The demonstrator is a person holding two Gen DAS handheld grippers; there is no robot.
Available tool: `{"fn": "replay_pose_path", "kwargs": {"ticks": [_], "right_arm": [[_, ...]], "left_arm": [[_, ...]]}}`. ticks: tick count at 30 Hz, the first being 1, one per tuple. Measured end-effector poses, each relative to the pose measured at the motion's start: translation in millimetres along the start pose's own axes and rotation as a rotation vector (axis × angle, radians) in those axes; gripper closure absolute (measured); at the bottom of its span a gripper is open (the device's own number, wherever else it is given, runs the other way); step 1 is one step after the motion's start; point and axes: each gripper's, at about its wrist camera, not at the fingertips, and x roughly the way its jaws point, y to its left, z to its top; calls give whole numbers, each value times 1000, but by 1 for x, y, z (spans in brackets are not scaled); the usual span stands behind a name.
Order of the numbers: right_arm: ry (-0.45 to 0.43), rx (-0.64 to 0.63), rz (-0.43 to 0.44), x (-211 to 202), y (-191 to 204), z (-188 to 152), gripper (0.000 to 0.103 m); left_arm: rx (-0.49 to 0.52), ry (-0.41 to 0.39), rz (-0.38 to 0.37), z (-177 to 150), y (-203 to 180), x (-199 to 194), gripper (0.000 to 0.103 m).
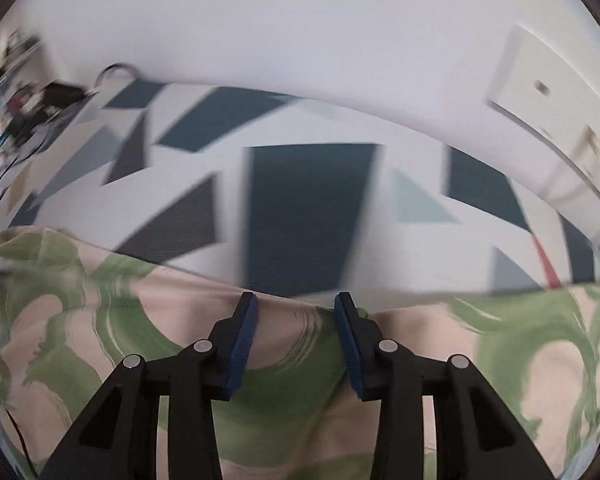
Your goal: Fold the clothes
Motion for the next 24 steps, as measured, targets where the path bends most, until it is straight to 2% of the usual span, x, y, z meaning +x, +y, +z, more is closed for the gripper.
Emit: {"fn": "replay_pose_path", "kwargs": {"ticks": [1,2,4,5,7,11,15,20,24], "right_arm": [[0,15,-39,-1,-7,-1,67],[0,29,-86,-1,-14,-1,61],[11,126,-141,-2,-32,-4,42],[16,181,-115,-5,-41,-5,42],[-41,197,-61,-20,-41,-6,40],[-140,-60,108,-46,10,2,40],[-126,-311,211,-45,77,5,40],[-88,-459,270,-26,117,13,40],[-56,-505,299,-15,125,20,40]], "left_arm": [[2,-1,9,3,-1,2,84],[-7,-1,16,6,-2,3,84],[-35,-4,19,14,-3,4,84],[-36,-8,18,17,-6,4,84],[-22,-24,15,22,-11,1,84],[15,-43,-2,31,-18,-5,84],[61,-29,7,37,-17,2,84],[223,-35,-8,44,-25,-2,83],[409,-57,-5,46,-42,-9,66]]}}
